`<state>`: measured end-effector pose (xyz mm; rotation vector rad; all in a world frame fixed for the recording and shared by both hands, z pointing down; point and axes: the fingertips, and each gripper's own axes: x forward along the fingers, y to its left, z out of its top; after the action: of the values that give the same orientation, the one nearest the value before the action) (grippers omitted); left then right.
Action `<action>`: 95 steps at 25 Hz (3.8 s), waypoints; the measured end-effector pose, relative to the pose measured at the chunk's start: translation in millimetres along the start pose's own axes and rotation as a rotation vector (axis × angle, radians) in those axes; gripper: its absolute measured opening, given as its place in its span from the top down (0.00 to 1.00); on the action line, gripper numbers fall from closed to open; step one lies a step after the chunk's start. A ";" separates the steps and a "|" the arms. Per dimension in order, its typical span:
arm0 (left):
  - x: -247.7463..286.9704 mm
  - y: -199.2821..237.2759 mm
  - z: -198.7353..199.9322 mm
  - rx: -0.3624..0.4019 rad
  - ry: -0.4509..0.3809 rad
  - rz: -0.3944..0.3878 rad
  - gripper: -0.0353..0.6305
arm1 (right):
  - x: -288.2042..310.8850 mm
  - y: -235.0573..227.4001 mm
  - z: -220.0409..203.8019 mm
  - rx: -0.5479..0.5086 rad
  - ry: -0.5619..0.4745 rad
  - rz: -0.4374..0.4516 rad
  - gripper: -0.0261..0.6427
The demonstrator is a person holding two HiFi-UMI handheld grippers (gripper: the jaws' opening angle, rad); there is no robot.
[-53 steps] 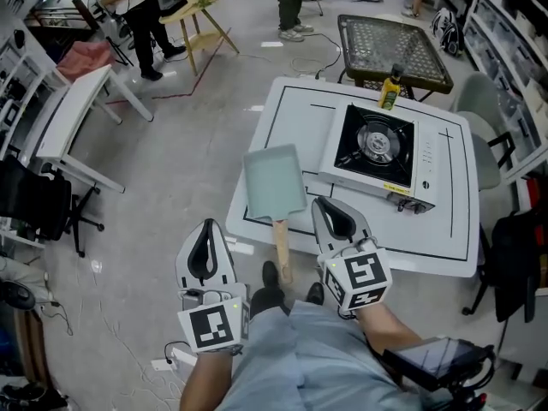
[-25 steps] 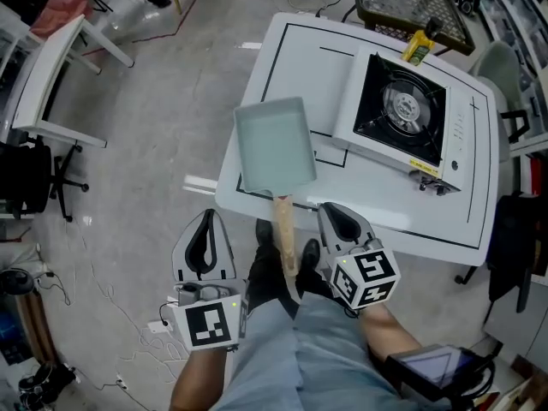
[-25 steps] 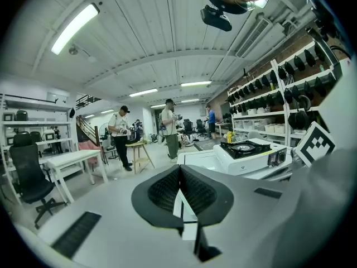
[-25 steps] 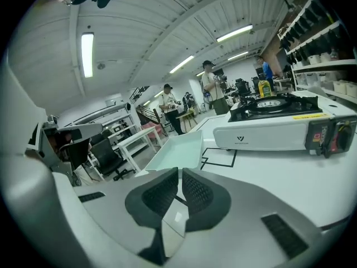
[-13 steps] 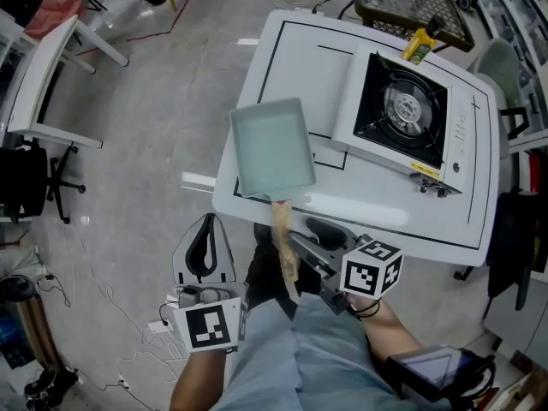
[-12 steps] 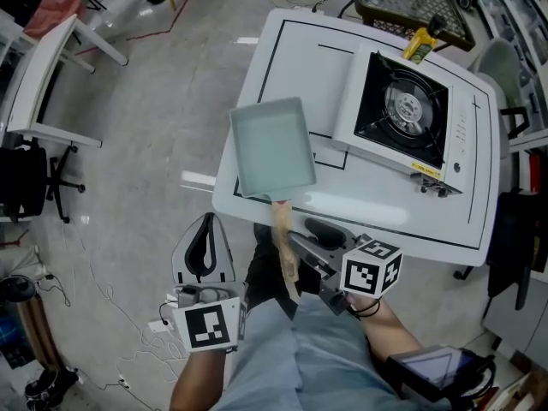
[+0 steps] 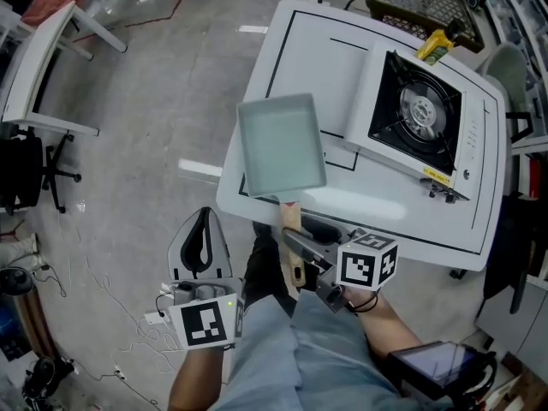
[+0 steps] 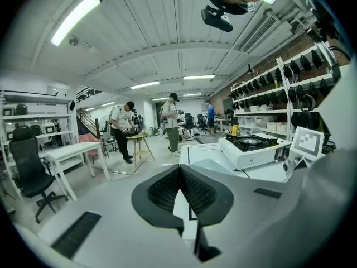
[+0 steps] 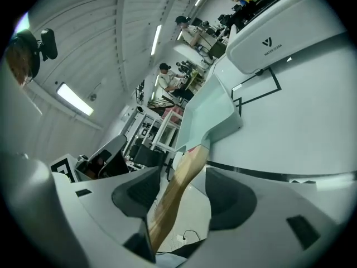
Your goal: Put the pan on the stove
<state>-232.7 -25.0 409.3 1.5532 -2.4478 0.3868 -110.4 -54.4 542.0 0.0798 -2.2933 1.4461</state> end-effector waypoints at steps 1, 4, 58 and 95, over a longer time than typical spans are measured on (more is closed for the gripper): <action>0.6 3.1 -0.7 -0.002 0.002 0.004 0.92 | 2.9 -0.1 -0.2 0.005 0.007 0.000 0.62; 1.7 12.3 -3.4 -0.007 0.009 0.016 0.92 | 12.7 0.6 -3.4 0.023 0.036 0.006 0.62; 50.1 89.3 81.8 -0.037 -0.166 -0.112 0.92 | 45.1 104.2 107.4 0.274 -0.268 0.212 0.77; 129.1 -106.5 154.2 0.004 -0.247 -0.422 0.92 | -126.1 16.5 191.3 0.313 -0.552 0.064 0.77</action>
<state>-196.5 -229.6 316.3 2.1660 -2.1887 0.1288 -62.0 -235.9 409.7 0.5669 -2.4642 2.0046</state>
